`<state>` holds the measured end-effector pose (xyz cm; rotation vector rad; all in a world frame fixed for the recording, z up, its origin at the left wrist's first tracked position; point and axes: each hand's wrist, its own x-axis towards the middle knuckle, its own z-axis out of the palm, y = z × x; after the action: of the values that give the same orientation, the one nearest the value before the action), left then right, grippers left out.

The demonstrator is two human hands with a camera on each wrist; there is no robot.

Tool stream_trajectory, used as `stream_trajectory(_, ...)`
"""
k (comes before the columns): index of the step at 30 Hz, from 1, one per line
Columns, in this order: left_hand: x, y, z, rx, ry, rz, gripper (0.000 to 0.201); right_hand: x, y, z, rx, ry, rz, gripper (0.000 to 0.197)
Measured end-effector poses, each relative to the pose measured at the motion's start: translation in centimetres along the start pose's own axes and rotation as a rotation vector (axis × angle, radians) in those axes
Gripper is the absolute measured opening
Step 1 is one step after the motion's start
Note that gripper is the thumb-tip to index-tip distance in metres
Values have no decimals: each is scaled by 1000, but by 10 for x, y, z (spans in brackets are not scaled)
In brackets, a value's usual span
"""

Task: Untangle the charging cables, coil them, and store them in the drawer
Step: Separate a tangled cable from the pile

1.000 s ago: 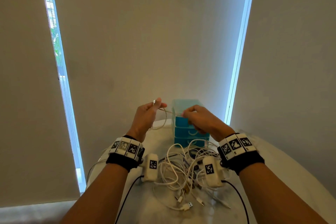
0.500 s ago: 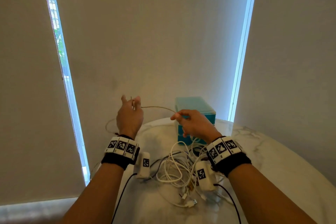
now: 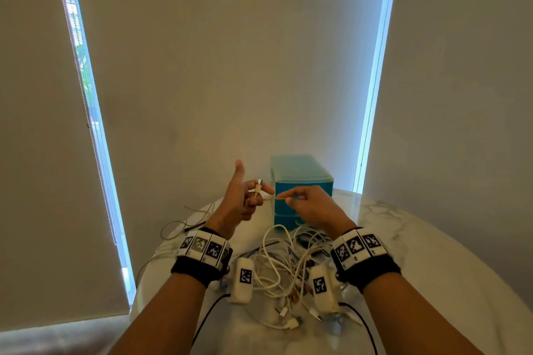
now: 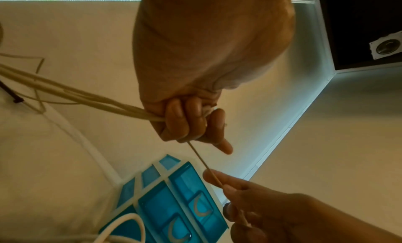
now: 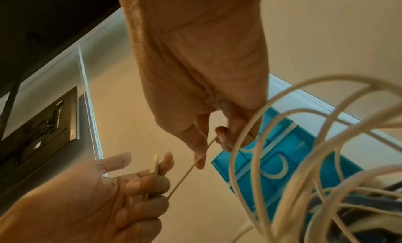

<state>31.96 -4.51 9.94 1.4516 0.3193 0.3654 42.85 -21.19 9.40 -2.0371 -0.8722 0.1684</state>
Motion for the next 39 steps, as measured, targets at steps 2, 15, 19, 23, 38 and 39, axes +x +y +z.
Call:
stream_trajectory(2,0,-3,5,17,-45,-60,105,1,3,2,-11,-31,63,41)
stream_trajectory(15,-10,5,22,542,-172,-138,114,-39,-4,-11,179,-19,-115,31)
stream_trajectory(19,-15,7,28,556,-213,-73,103,-39,3,-1,207,84,-104,24)
stream_trajectory(23,-15,3,28,492,-224,-70,107,-39,7,7,318,127,-118,26)
stream_trajectory(38,7,-20,13,218,-227,-23,55,-32,23,9,347,75,-116,25)
stream_trajectory(39,6,-21,13,228,-258,-14,42,-31,25,8,334,89,-107,25)
